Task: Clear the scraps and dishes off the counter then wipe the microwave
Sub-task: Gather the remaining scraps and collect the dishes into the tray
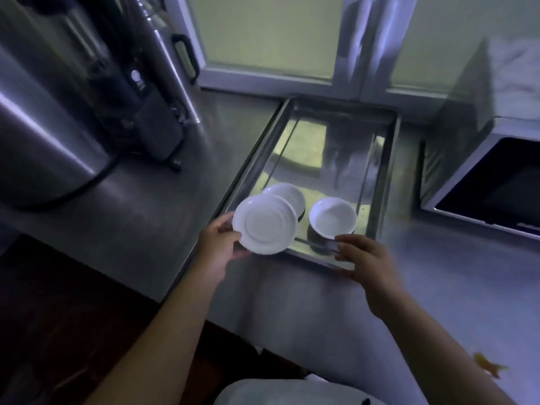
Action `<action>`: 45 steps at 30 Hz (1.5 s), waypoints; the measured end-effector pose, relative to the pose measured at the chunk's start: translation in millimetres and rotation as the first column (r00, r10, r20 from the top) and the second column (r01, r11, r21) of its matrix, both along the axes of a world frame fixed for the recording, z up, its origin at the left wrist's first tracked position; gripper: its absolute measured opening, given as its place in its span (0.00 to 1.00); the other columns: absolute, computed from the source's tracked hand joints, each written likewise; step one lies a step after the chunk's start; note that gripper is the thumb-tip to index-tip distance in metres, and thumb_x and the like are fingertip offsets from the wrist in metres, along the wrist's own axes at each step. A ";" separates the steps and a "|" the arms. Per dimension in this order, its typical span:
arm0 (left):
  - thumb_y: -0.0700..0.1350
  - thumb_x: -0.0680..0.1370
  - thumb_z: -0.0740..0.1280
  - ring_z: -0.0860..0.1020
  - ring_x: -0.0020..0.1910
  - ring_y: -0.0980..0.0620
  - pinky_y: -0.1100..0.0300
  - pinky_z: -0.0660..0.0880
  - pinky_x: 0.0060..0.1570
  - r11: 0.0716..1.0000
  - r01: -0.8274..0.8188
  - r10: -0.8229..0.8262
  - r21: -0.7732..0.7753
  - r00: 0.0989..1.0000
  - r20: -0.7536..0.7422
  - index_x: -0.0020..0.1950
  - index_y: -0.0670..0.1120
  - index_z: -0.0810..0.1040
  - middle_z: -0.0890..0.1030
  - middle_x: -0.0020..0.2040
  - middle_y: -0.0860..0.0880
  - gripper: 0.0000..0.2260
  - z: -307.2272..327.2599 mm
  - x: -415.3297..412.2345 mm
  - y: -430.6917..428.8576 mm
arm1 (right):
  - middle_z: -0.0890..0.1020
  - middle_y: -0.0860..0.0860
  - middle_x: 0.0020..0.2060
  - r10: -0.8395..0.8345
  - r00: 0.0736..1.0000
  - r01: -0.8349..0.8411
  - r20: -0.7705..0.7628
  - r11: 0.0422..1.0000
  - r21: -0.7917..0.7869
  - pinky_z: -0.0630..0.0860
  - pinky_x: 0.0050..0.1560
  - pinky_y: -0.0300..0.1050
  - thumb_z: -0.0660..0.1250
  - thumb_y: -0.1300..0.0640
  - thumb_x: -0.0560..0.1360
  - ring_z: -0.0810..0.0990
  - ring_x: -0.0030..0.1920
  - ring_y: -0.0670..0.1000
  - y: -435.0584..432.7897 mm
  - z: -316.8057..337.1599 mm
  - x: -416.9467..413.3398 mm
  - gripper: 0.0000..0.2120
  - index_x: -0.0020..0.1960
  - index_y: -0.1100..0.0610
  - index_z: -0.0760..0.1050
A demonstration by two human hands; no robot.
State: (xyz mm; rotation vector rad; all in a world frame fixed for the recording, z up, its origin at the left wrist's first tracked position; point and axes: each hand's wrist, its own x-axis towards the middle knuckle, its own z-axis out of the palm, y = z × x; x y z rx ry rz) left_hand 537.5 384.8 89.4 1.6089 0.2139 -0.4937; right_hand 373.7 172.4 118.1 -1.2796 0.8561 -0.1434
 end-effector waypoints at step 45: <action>0.62 0.68 0.75 0.48 0.79 0.38 0.39 0.53 0.75 -0.087 0.573 -0.949 0.815 0.200 -0.242 0.81 0.57 0.45 0.45 0.81 0.43 0.52 -52.4 157.2 -170.0 | 0.85 0.55 0.44 -0.701 0.709 0.679 -0.069 0.706 -0.199 0.83 0.49 0.55 0.66 0.65 0.79 0.84 0.43 0.54 41.6 28.4 -16.8 0.07 0.50 0.59 0.83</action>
